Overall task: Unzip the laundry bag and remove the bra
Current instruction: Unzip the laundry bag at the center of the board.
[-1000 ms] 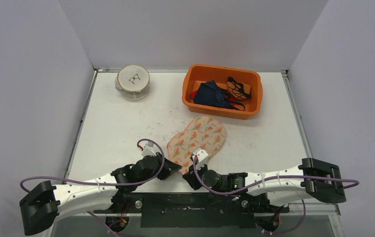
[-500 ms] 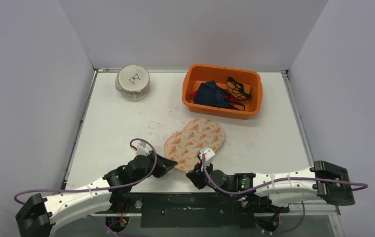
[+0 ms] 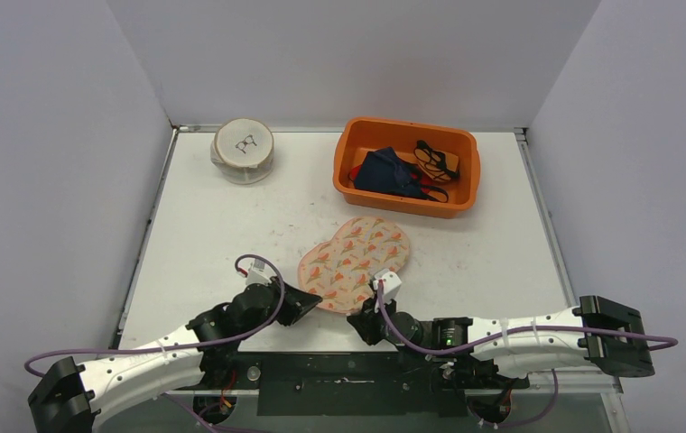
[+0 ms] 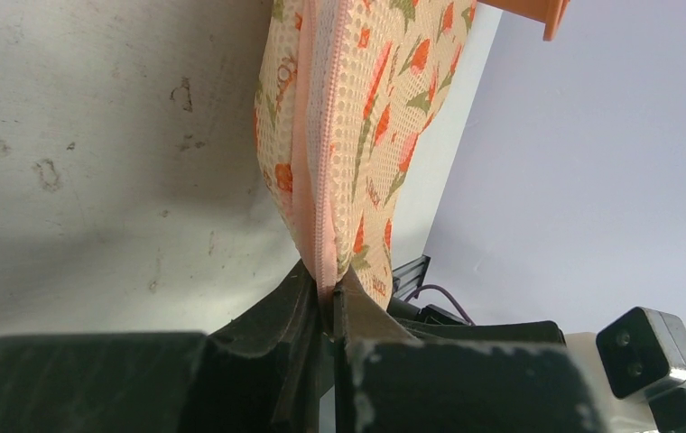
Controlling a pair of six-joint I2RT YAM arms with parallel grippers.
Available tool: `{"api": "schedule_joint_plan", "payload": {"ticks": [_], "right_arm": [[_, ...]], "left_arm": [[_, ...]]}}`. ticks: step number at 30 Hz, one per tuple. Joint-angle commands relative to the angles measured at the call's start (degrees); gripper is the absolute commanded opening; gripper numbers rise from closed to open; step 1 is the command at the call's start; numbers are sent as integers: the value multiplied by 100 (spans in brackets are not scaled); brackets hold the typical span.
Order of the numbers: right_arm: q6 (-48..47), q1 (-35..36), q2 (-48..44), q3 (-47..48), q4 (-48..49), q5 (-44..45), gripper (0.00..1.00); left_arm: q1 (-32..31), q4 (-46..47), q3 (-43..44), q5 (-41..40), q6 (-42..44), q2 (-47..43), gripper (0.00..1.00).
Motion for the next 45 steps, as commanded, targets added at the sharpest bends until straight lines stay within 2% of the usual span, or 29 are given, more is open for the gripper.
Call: {"api": "schedule_joint_plan", "payload": {"ticks": [1,12,35,37,38,41,43,45], "right_arm": [[170,51,-113,-71,-176,284,5],[448,47,-164,-220,-382,608,5],[543,34,-115,-277,-373,604,5],[536,47,-149,-260,-364,557,7],[523,45,-174,-249,-346,508,15],[442,50,-254,-203,-285,272,55],[492,51,-310,-155,-323,189,70],[626,51,-384,-114,-379,165,79]], "left_arm": [[116,-126,-94,-468,65,-25,0],[114,-127,-169,-433,46,-103,0],[113,31,-272,-385,2,-36,0],[111,250,-283,-372,-4,14,0],[105,293,-295,-372,-4,45,0],[109,413,-357,-367,-43,116,0],[118,510,-388,-369,-79,141,0],[103,545,-388,-387,-89,146,0]]}}
